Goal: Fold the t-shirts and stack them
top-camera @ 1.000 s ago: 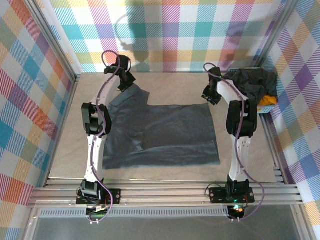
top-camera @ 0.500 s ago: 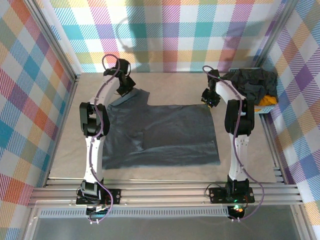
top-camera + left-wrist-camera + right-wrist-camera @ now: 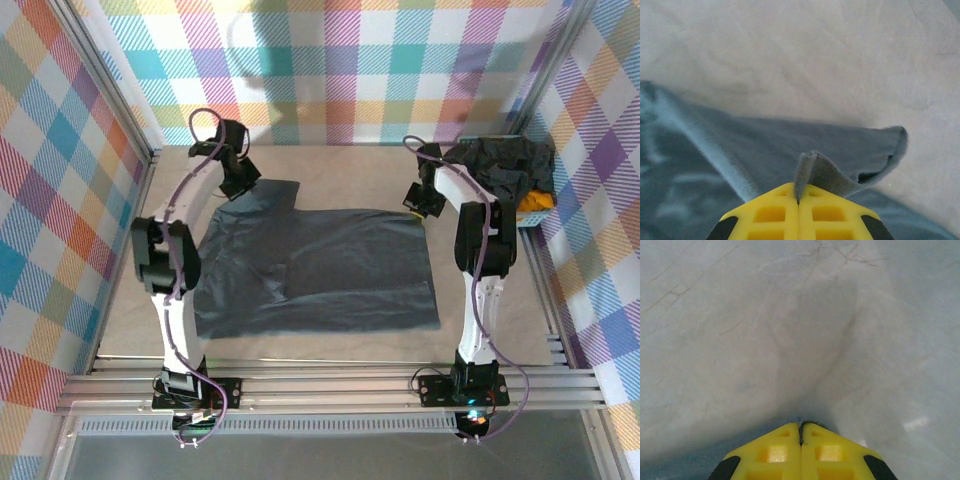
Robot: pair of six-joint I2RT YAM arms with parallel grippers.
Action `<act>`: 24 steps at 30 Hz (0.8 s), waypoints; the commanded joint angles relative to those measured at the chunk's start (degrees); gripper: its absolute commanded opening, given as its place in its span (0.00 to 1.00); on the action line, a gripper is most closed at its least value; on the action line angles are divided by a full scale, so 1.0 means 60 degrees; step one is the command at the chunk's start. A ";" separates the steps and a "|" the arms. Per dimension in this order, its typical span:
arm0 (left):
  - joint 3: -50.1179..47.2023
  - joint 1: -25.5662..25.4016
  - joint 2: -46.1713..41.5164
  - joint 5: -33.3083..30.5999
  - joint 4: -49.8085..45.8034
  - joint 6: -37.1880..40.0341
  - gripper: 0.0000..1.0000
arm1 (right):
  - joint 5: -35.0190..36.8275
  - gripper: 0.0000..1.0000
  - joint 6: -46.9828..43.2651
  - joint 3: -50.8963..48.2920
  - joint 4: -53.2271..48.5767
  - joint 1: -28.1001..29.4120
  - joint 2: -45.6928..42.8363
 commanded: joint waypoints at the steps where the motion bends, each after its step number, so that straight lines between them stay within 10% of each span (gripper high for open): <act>1: -0.1430 0.0235 -0.1547 -0.0437 0.0063 0.0096 0.00 | 0.0248 0.00 -0.0404 -0.0618 0.0326 0.0099 -0.1125; 11: -0.5619 0.0331 -0.5881 -0.2014 -0.0360 -0.1568 0.00 | 0.0054 0.00 0.0351 -0.3337 0.0620 0.0352 -0.3422; 24: -0.7005 0.0753 -0.8627 -0.2218 -0.2242 -0.2384 0.00 | 0.0276 0.00 0.0653 -0.6187 0.0365 0.0561 -0.4991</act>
